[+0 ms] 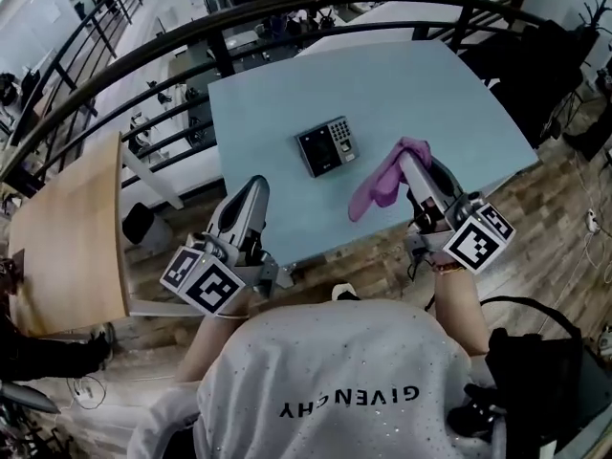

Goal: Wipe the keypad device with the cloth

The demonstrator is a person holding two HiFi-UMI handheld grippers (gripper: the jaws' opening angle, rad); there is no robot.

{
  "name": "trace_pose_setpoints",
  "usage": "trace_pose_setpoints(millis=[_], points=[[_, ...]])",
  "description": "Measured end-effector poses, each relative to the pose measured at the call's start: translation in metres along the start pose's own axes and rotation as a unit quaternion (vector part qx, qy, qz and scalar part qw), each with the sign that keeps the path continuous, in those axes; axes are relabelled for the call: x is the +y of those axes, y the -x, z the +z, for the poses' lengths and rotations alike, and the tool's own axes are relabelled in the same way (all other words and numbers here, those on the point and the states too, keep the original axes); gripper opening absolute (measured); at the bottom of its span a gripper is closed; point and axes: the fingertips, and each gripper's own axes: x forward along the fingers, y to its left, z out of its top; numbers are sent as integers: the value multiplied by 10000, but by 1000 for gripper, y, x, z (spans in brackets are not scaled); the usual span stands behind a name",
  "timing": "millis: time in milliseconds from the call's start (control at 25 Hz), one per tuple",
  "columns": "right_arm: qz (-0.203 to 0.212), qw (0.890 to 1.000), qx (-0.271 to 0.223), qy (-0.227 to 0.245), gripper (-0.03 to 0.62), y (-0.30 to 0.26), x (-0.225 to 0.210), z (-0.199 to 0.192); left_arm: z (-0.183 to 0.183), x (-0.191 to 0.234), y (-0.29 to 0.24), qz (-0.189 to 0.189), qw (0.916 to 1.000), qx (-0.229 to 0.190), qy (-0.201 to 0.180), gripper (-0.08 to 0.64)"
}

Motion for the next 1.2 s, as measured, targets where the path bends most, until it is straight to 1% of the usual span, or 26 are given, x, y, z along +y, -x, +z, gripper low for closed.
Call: trace_pose_setpoints(millis=[160, 280, 360, 520, 680, 760, 840, 920, 1040, 1200], points=[[245, 9996, 138, -8, 41, -27, -36, 11, -8, 17, -32, 412, 9989, 99, -208, 2], [398, 9989, 243, -58, 41, -42, -60, 14, -13, 30, -50, 732, 9965, 88, -406, 2], [499, 9982, 315, -65, 41, -50, -74, 14, -17, 37, -59, 839, 9954, 53, -469, 3], [715, 9964, 445, -29, 41, -66, -96, 12, -23, 50, -76, 981, 9940, -116, -477, 1], [771, 9950, 633, -39, 41, -77, -117, 6, -38, 67, -89, 1381, 9880, 84, -681, 0], [720, 9946, 731, -135, 41, -82, -128, 2, -48, 73, -93, 1525, 9862, 220, -609, 0], [690, 9942, 767, -290, 41, -85, -135, -1, -56, 74, -94, 1584, 9855, 334, -502, 0], [712, 9935, 786, -407, 41, -88, -138, -5, -62, 76, -95, 1586, 9857, 397, -410, 0], [742, 9920, 901, -475, 41, -93, -142, -18, -69, 82, -95, 1563, 9866, 374, -276, 0], [750, 9901, 1068, -509, 41, -100, -148, -37, -83, 92, -98, 1583, 9858, 504, -249, 0]])
